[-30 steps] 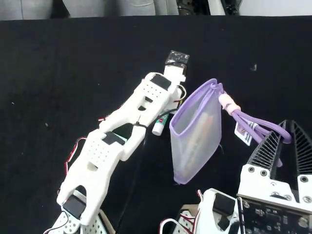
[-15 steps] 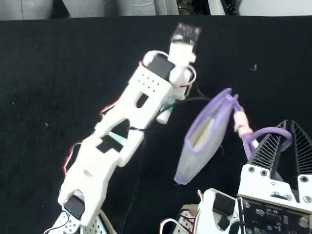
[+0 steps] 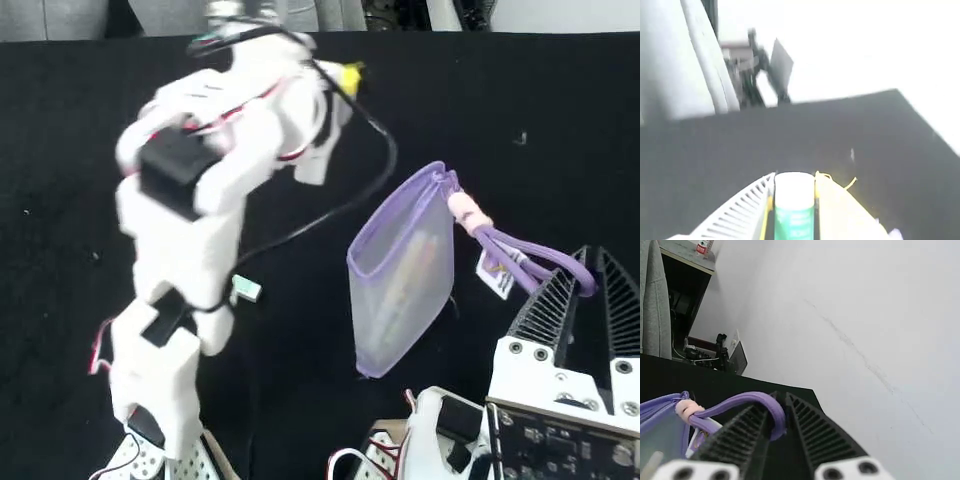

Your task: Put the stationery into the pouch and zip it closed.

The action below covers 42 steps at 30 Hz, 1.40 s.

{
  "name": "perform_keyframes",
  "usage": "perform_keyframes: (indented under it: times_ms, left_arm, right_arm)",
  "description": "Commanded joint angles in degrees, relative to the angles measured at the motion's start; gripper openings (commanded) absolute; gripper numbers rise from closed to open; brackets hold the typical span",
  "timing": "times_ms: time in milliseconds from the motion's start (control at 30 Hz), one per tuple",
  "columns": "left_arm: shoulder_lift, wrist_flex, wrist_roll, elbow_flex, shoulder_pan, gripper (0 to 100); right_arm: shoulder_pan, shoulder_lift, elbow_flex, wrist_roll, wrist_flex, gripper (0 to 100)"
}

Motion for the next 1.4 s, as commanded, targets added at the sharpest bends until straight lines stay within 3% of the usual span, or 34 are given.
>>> perform_keyframes:
  times_ms: [0, 200, 367, 567, 733, 933, 1167, 1267, 1367]
  left_arm:
    - [-8.18, 0.26, 0.35, -3.74, -1.1, 3]
    - [-20.13, 0.26, 3.25, 2.07, 4.44, 3]
    - [-35.96, -0.09, 3.08, 18.42, 14.29, 3]
    - [-48.09, -8.79, 3.43, 40.57, 16.04, 3]
    - [-57.23, -22.95, 3.43, 62.11, 18.59, 3]
    - [-73.14, -47.21, 3.25, 91.38, 24.13, 3]
    - [-88.44, -76.4, 2.99, 121.63, 24.66, 3]
    - [-90.99, -83.78, 2.64, 129.98, 24.66, 3]
    - [-90.99, -88.18, -3.34, 134.64, 24.57, 3]
  right_arm:
    - [0.53, -0.4, -1.54, 0.62, 0.18, 1.1]
    - [0.53, -0.4, -1.54, 0.7, 0.18, 1.1]
    - [0.53, -0.4, -1.54, 0.7, 0.18, 1.1]
    - [0.53, -0.4, -1.54, 0.7, 0.09, 1.1]
    - [0.53, -0.4, -1.54, 0.7, 0.09, 1.1]
    - [0.62, -0.4, -1.54, 0.79, 0.09, 1.1]
    - [0.53, -0.4, -1.54, 0.79, 0.18, 1.1]
    - [0.53, -0.4, -1.54, 0.79, 0.18, 1.1]
    - [0.53, -0.4, -1.54, 0.79, 0.26, 1.1]
